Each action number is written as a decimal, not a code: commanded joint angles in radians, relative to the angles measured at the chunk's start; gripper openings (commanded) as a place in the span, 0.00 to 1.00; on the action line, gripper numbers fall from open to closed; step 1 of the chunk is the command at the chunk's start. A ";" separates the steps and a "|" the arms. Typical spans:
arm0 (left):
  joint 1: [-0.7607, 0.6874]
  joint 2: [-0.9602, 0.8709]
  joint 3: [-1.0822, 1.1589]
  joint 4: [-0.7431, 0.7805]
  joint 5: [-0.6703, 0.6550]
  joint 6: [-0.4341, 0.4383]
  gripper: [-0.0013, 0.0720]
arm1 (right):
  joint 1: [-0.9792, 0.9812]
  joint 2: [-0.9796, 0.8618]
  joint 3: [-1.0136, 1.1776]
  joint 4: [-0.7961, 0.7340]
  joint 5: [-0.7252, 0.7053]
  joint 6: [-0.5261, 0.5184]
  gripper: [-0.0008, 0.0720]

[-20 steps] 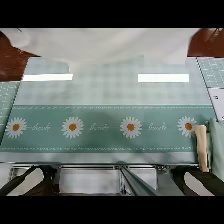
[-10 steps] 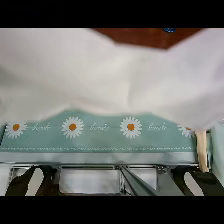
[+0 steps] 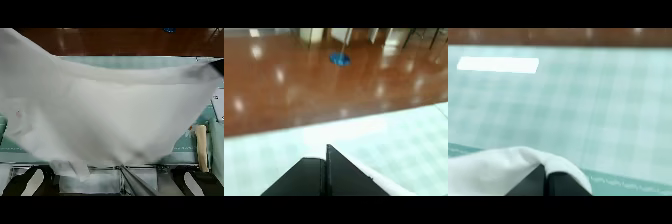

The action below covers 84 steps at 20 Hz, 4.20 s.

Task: Fold the shirts.

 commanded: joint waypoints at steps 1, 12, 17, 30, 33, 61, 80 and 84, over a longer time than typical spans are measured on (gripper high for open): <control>-0.076 -0.219 -0.146 -0.001 0.147 0.016 0.04 | 0.000 -0.140 -0.249 0.037 -0.267 -0.039 0.03; -0.236 -0.856 0.164 0.000 0.245 -0.183 0.71 | -0.015 -0.935 0.172 0.324 -0.467 -0.018 0.58; 0.006 -0.839 0.206 0.060 -0.101 -0.192 0.71 | -0.194 -0.910 0.285 0.301 -0.194 -0.023 0.58; 0.384 -0.536 -0.696 0.170 -0.188 -0.073 0.71 | -0.251 -0.325 -0.651 0.167 -0.214 -0.127 0.58; 0.345 -0.537 -0.777 0.105 -0.130 -0.024 0.71 | -0.251 -0.253 -0.661 0.167 -0.209 -0.122 0.58; 0.069 -0.536 -0.765 0.005 -0.027 -0.003 0.04 | -0.313 -0.323 -0.921 0.207 -0.235 -0.058 0.57; 0.081 -0.279 0.289 -0.254 -0.101 -0.105 0.04 | -0.063 -0.456 0.730 0.119 0.011 -0.014 0.03; 0.081 -0.116 0.466 -0.013 -0.101 -0.152 0.04 | -0.063 -0.261 0.805 0.035 0.051 -0.033 0.03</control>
